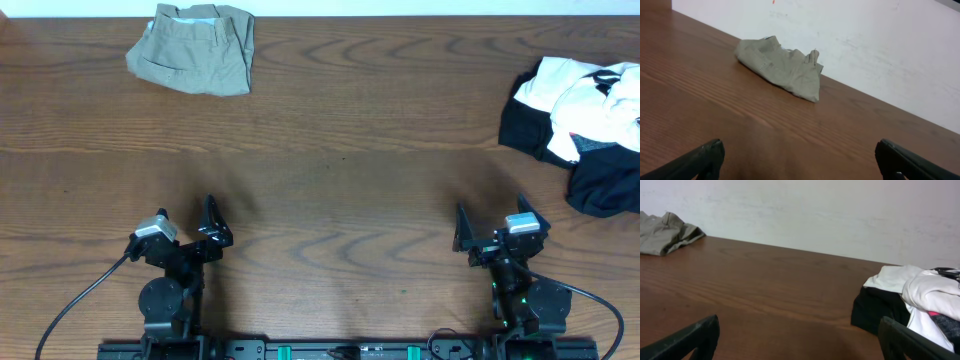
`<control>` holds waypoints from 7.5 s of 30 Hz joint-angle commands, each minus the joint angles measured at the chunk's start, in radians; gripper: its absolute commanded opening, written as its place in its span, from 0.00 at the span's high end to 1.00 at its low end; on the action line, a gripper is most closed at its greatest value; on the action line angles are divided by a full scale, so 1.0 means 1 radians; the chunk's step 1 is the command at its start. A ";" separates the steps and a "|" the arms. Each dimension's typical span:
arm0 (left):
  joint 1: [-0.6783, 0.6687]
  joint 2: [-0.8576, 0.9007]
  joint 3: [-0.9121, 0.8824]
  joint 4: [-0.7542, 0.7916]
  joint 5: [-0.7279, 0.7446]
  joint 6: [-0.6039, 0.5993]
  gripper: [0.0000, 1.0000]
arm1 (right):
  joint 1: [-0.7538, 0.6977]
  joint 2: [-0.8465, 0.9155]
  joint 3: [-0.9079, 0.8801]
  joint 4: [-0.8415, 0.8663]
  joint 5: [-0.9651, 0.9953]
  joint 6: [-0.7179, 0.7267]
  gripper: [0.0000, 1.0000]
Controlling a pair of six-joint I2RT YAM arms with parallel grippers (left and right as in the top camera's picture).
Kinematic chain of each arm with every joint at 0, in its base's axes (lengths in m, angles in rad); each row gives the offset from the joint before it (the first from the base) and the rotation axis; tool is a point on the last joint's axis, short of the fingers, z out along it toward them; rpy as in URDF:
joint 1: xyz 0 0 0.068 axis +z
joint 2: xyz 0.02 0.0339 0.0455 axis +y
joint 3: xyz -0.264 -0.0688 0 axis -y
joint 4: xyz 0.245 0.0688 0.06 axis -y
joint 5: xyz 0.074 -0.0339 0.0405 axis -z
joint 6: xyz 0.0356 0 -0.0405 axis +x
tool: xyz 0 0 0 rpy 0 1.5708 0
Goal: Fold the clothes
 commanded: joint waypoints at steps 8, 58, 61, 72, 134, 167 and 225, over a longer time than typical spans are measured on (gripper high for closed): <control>0.000 -0.006 -0.028 -0.023 -0.027 0.020 0.02 | 0.009 -0.006 -0.002 -0.004 -0.004 -0.013 0.01; 0.000 -0.006 -0.028 -0.023 -0.027 0.020 0.02 | -0.008 0.006 0.145 0.327 -0.525 0.613 0.01; 0.000 -0.006 -0.028 -0.023 -0.027 0.020 0.02 | -0.019 0.051 0.265 0.179 -0.497 0.533 0.01; 0.000 -0.006 -0.028 -0.023 -0.027 0.020 0.02 | -0.034 0.643 0.794 -0.383 -0.148 0.179 0.01; 0.000 -0.006 -0.028 -0.023 -0.027 0.020 0.02 | -0.570 2.036 1.616 -0.444 -0.083 -0.035 0.32; 0.000 -0.006 -0.028 -0.023 -0.027 0.020 0.02 | -0.550 1.834 1.616 -0.491 -0.375 0.221 0.99; 0.000 -0.006 -0.028 -0.023 -0.027 0.020 0.02 | 0.748 1.750 1.612 -0.586 -0.082 0.991 0.99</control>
